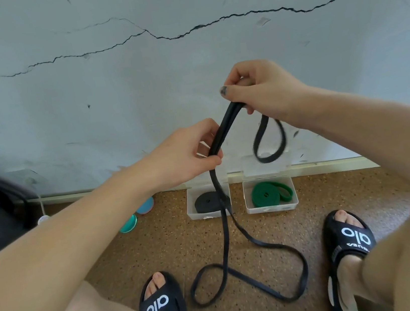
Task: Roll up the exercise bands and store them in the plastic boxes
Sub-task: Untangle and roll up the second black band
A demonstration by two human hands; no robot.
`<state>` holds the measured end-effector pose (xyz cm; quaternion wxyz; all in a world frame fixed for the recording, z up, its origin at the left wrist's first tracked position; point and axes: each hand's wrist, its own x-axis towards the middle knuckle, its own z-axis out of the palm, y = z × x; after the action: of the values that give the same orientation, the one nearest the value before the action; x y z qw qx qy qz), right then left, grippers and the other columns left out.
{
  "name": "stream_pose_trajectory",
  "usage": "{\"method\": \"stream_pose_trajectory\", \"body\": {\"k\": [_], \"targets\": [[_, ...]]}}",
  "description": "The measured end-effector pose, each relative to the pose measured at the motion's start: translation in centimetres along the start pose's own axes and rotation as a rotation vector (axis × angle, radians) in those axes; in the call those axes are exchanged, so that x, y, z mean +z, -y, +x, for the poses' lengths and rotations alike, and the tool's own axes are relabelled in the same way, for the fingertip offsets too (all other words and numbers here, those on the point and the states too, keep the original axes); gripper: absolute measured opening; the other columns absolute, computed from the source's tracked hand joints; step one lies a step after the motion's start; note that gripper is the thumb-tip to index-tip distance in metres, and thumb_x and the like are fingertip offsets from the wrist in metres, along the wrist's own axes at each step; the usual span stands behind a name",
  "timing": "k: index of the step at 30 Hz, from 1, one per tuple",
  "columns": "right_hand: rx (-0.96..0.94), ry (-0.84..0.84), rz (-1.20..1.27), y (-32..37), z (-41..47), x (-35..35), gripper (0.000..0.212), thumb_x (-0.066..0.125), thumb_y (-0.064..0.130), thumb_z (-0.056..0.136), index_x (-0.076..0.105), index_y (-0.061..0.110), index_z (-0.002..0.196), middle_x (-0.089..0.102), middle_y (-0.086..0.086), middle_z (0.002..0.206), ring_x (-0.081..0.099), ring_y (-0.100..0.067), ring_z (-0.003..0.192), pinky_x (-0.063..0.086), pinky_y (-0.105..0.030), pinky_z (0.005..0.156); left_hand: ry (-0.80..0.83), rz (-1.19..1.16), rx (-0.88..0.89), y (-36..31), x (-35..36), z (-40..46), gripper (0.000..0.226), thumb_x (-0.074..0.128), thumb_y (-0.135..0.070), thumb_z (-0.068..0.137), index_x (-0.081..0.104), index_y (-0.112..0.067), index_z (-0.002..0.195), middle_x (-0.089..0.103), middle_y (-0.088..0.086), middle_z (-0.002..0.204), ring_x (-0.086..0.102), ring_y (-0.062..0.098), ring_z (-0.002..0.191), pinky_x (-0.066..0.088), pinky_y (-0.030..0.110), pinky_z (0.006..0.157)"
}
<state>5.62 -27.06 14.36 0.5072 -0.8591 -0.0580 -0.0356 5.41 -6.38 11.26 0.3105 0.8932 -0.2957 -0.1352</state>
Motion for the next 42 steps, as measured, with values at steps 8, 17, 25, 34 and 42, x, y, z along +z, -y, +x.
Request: {"method": "stream_pose_trajectory", "body": {"k": [8, 17, 25, 34, 42], "targets": [[0.080, -0.124, -0.086, -1.3, 0.7, -1.4, 0.015, 0.062, 0.026, 0.099, 0.061, 0.017, 0.087, 0.054, -0.002, 0.064, 0.040, -0.009, 0.044, 0.033, -0.017, 0.043, 0.045, -0.012, -0.056, 0.2, -0.7, -0.4, 0.011, 0.064, -0.022, 0.099, 0.066, -0.018, 0.109, 0.077, -0.005, 0.090, 0.073, 0.004, 0.089, 0.056, 0.036, 0.095], [0.352, 0.468, -0.184, -1.6, -1.4, 0.6, 0.050, 0.024, 0.043, 0.112, 0.064, 0.015, 0.121, 0.080, 0.002, 0.100, 0.064, -0.010, 0.108, 0.029, -0.032, 0.102, 0.077, -0.095, 0.001, -0.9, -1.4, -1.3, 0.016, 0.066, -0.015, 0.098, 0.067, -0.013, 0.114, 0.078, -0.001, 0.089, 0.076, 0.012, 0.083, 0.061, 0.034, 0.086], [0.145, 0.358, -0.134, 1.1, -2.1, 3.7, 0.053, 0.024, 0.047, 0.110, 0.060, 0.014, 0.089, 0.053, -0.002, 0.059, 0.050, -0.017, 0.052, 0.047, -0.026, 0.059, 0.043, -0.248, -0.047, -1.9, -1.3, -1.3, 0.027, 0.071, -0.008, 0.093, 0.058, -0.009, 0.116, 0.079, 0.007, 0.094, 0.077, 0.019, 0.084, 0.061, 0.029, 0.084], [0.070, 0.149, -0.084, 0.6, -0.5, 2.7, 0.012, 0.061, 0.030, 0.098, 0.062, 0.019, 0.093, 0.054, 0.005, 0.062, 0.050, -0.014, 0.052, 0.040, -0.021, 0.047, 0.064, -0.148, -0.092, -0.5, -1.2, -1.1, 0.026, 0.074, -0.014, 0.091, 0.055, -0.016, 0.110, 0.079, 0.004, 0.095, 0.077, 0.016, 0.089, 0.058, 0.045, 0.093], [0.057, -0.059, 0.052, 0.5, 0.6, 1.3, 0.012, 0.066, 0.028, 0.094, 0.059, 0.019, 0.090, 0.051, 0.010, 0.051, 0.048, -0.011, 0.044, 0.044, -0.031, 0.059, 0.067, -0.198, -0.056, -1.0, -1.3, -1.1, 0.015, 0.067, -0.015, 0.097, 0.060, -0.011, 0.109, 0.078, 0.006, 0.091, 0.077, 0.019, 0.086, 0.060, 0.039, 0.090]]}}
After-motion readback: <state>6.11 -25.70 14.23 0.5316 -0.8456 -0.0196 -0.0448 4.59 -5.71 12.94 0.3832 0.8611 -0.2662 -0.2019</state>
